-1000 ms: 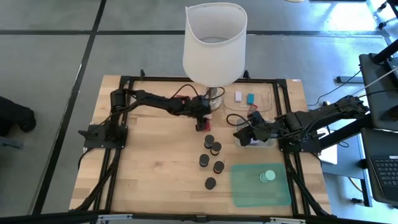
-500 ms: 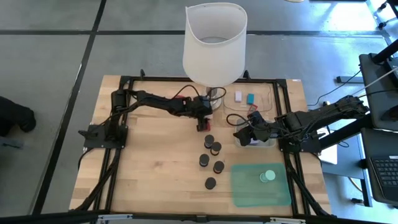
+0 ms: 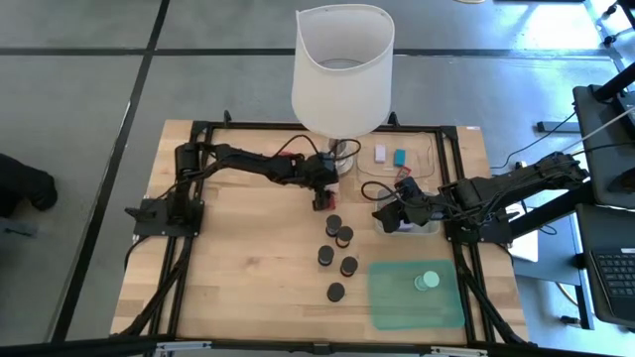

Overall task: Pick & Place Office items
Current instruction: Move the charger adapters to the middle of the table

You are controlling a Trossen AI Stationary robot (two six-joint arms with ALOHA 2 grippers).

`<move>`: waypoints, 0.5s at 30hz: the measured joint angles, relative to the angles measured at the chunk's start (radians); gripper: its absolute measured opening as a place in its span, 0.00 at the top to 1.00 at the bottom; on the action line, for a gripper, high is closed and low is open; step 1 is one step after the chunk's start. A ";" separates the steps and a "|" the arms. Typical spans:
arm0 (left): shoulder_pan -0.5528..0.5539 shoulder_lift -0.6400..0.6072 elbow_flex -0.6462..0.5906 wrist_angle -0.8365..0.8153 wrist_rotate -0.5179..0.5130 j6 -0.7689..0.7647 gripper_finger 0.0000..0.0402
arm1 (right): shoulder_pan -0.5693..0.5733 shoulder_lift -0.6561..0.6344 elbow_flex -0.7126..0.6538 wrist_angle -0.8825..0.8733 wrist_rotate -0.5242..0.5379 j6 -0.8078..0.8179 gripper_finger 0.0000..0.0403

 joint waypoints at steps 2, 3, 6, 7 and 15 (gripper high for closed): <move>0.002 -0.037 0.000 -0.036 -0.001 0.011 0.42 | 0.000 0.000 0.000 0.000 0.000 0.000 0.34; 0.005 -0.060 0.000 -0.060 -0.005 0.022 0.42 | 0.000 0.000 0.000 0.000 0.000 0.000 0.34; 0.021 -0.143 0.000 -0.180 -0.019 0.037 0.42 | 0.000 0.000 0.000 0.000 0.000 0.000 0.34; 0.027 -0.170 0.000 -0.219 -0.026 0.036 0.42 | 0.000 0.000 0.000 0.000 0.000 0.000 0.34; 0.082 -0.280 -0.002 -0.497 -0.146 -0.283 0.42 | 0.000 0.000 0.000 0.001 0.000 0.000 0.34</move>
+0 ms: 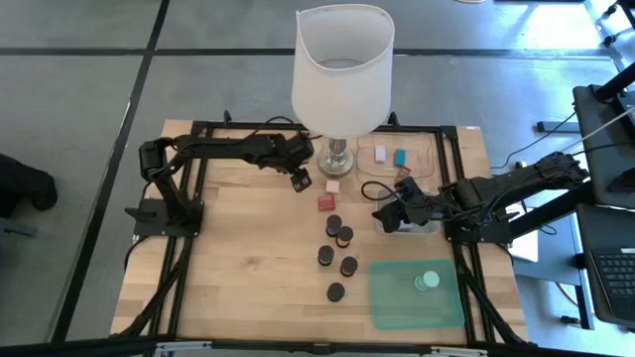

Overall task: Pick & Place Office items
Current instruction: Move the charger adapters to the middle of the table

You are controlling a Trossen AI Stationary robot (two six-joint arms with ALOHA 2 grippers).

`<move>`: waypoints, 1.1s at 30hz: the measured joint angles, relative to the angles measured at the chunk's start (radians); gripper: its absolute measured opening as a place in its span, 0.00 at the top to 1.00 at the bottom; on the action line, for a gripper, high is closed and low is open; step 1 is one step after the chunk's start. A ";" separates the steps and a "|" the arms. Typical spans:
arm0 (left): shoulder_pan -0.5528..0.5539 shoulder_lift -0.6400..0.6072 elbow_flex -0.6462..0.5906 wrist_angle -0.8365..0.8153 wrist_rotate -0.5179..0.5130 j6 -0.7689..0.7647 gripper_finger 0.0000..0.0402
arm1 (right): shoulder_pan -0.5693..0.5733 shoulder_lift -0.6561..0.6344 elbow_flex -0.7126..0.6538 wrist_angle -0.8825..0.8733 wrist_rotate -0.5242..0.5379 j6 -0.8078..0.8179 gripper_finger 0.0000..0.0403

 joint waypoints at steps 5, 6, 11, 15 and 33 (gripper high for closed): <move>0.022 -0.001 0.000 -0.141 0.004 -0.163 0.42 | 0.000 0.000 0.000 0.001 0.000 0.000 0.34; 0.022 -0.001 0.000 -0.154 0.023 -0.163 0.42 | 0.000 0.000 0.000 0.001 0.002 0.000 0.34; -0.017 -0.001 0.000 -0.181 0.083 -0.164 0.42 | 0.000 0.000 0.000 0.002 0.013 0.012 0.34; -0.035 -0.001 -0.001 -0.207 0.007 -0.160 0.42 | 0.000 0.000 0.000 0.000 0.054 0.029 0.34; 0.057 -0.004 -0.001 -0.265 -0.160 -0.119 0.18 | 0.000 0.000 0.000 0.000 0.082 0.031 0.34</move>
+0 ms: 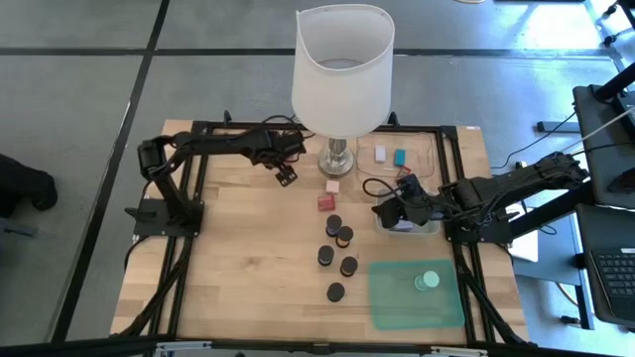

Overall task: Pick & Place Office items
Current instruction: Move the charger adapters to the middle of the table

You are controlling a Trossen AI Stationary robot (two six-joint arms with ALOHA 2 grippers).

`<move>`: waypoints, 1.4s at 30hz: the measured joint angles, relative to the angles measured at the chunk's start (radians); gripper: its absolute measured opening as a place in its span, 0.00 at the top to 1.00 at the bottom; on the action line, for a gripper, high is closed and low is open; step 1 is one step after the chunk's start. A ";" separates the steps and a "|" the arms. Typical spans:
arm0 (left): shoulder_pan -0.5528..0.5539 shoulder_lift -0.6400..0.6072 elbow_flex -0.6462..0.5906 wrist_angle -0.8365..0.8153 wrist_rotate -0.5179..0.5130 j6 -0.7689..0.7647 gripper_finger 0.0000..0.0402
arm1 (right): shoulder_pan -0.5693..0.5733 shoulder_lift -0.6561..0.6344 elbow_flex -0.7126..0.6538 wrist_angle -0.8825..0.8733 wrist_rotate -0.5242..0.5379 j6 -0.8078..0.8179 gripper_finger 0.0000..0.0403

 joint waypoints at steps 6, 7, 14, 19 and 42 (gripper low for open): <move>0.075 0.000 -0.061 0.056 0.086 -0.053 0.18 | 0.000 0.000 0.000 0.000 0.005 0.002 0.34; 0.086 0.000 -0.080 0.089 0.118 -0.064 0.18 | 0.000 0.000 0.000 0.000 0.014 0.010 0.34; 0.140 0.000 -0.191 0.311 0.236 -0.152 0.19 | -0.001 0.000 0.000 -0.001 0.060 0.036 0.34; 0.131 0.000 -0.192 0.352 0.159 -0.189 0.19 | -0.001 0.000 0.000 -0.001 0.060 0.053 0.34; 0.146 0.000 -0.194 0.466 0.045 -0.376 0.09 | 0.000 0.000 0.000 0.000 0.078 0.165 0.34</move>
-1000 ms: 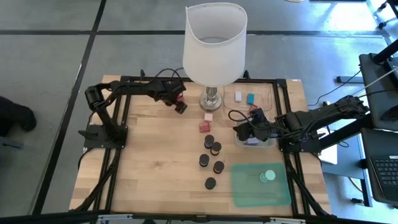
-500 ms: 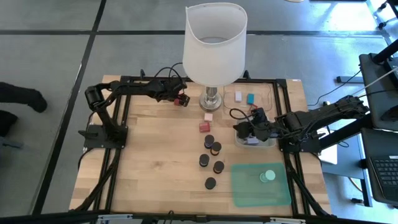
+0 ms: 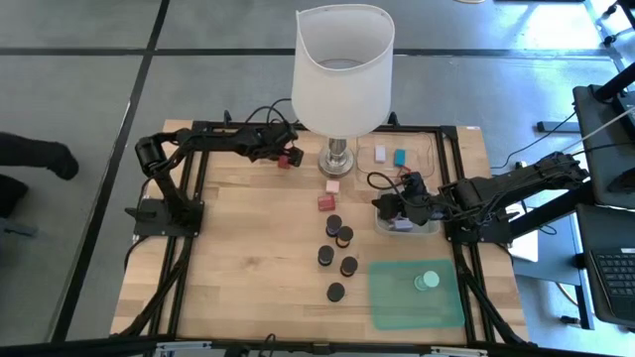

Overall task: Pick & Place Office items
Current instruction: Move the charger adapters to the middle of the table

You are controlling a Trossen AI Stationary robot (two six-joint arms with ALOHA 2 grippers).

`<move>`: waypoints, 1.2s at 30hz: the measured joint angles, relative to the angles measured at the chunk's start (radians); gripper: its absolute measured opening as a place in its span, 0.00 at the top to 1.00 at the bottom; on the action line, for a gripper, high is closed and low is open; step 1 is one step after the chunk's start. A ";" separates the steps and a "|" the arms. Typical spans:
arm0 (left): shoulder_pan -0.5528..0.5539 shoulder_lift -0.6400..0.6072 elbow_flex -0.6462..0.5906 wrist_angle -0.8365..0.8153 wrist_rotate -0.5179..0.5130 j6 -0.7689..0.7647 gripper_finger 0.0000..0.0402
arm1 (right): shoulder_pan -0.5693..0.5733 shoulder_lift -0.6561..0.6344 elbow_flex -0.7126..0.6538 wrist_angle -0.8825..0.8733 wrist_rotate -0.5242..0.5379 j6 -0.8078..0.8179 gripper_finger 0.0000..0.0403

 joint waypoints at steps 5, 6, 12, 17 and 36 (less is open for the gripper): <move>0.000 0.000 -0.054 0.054 -0.009 -0.016 0.07 | 0.000 0.000 0.000 0.000 0.000 0.000 0.34; 0.000 0.000 -0.075 0.083 0.002 -0.030 0.07 | 0.000 0.000 0.000 0.000 0.000 0.000 0.34; 0.000 0.001 -0.194 0.284 0.022 -0.061 0.07 | 0.000 0.000 0.000 0.001 -0.003 -0.012 0.34; 0.000 0.010 -0.237 0.351 0.022 -0.053 0.07 | 0.000 0.000 0.000 0.001 -0.003 -0.015 0.34; -0.037 0.055 -0.236 0.353 -0.031 0.096 0.33 | 0.000 0.000 0.000 0.002 -0.003 -0.015 0.34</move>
